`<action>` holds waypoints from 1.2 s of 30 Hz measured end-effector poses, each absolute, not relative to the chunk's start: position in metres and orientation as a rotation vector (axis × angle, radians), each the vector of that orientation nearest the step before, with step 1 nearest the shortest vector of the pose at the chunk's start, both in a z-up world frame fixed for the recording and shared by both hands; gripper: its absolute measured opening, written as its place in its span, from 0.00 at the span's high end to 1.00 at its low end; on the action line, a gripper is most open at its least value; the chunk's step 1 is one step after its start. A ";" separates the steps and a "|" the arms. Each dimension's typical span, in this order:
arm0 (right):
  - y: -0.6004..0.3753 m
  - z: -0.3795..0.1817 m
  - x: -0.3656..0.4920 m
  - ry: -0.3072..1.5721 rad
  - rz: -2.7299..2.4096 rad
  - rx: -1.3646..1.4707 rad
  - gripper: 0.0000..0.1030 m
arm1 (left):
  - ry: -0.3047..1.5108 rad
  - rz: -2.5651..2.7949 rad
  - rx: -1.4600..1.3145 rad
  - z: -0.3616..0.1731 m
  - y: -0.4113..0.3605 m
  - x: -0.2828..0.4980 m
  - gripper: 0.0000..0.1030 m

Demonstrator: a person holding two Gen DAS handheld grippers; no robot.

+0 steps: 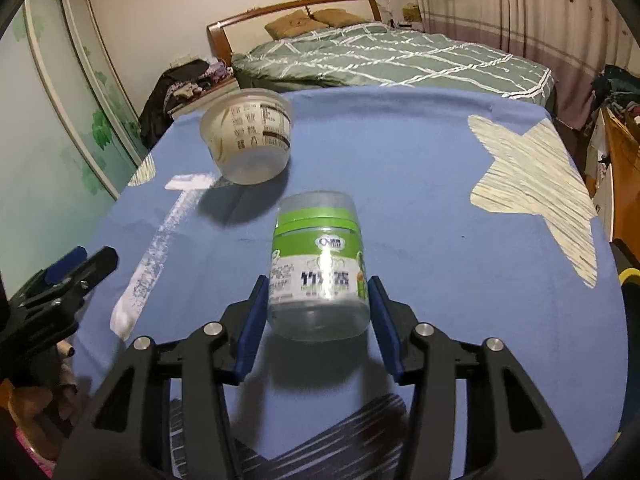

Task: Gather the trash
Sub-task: 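Close the right gripper on the green-lidded plastic jar and lift it, then carry the green-lidded jar over the bin and open the right gripper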

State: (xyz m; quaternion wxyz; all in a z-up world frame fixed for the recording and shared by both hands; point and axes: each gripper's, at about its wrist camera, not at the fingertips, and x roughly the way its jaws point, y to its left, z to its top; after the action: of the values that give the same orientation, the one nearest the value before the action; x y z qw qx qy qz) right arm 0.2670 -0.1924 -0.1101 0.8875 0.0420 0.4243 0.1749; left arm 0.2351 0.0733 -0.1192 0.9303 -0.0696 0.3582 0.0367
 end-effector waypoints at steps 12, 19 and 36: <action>-0.269 -0.079 0.231 0.784 0.305 0.248 0.54 | 0.741 0.072 -0.145 -0.122 0.071 0.237 0.05; -0.342 -0.071 0.214 0.724 0.137 0.324 0.54 | 0.745 0.078 -0.133 -0.122 0.070 0.238 0.05; -0.503 -0.110 0.208 0.755 -0.381 0.419 0.54 | 0.763 0.104 -0.070 -0.122 0.062 0.240 0.05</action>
State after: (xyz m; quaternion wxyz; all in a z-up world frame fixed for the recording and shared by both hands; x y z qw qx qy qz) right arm 0.2082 -0.5026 -0.1102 0.8907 0.2019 0.3635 -0.1837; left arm 0.2399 0.0619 -0.1221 0.9261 -0.0343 0.3723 0.0509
